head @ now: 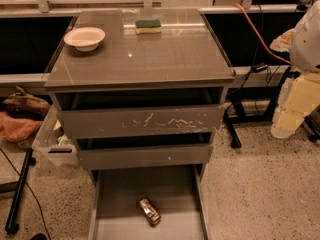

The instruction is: Pick orange can from bottom drawer and place on counter

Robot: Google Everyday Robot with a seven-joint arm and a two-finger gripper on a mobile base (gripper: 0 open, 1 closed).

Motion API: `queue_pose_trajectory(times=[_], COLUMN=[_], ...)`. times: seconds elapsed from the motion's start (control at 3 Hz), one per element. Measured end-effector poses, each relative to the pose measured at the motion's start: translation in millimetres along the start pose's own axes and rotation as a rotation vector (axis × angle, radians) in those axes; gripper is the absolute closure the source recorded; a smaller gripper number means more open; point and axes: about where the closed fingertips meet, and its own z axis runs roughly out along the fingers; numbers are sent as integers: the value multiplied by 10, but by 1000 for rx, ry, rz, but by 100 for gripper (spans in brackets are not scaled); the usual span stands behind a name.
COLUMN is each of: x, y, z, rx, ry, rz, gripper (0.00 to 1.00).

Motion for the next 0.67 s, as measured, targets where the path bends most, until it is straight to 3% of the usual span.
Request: queue_pose_trajectory(times=[0.33, 0.67], x=[0, -65], y=[0, -2], z=[0, 242], rx=[0, -10], ry=[0, -39], rz=[0, 1], gripper=[0, 0])
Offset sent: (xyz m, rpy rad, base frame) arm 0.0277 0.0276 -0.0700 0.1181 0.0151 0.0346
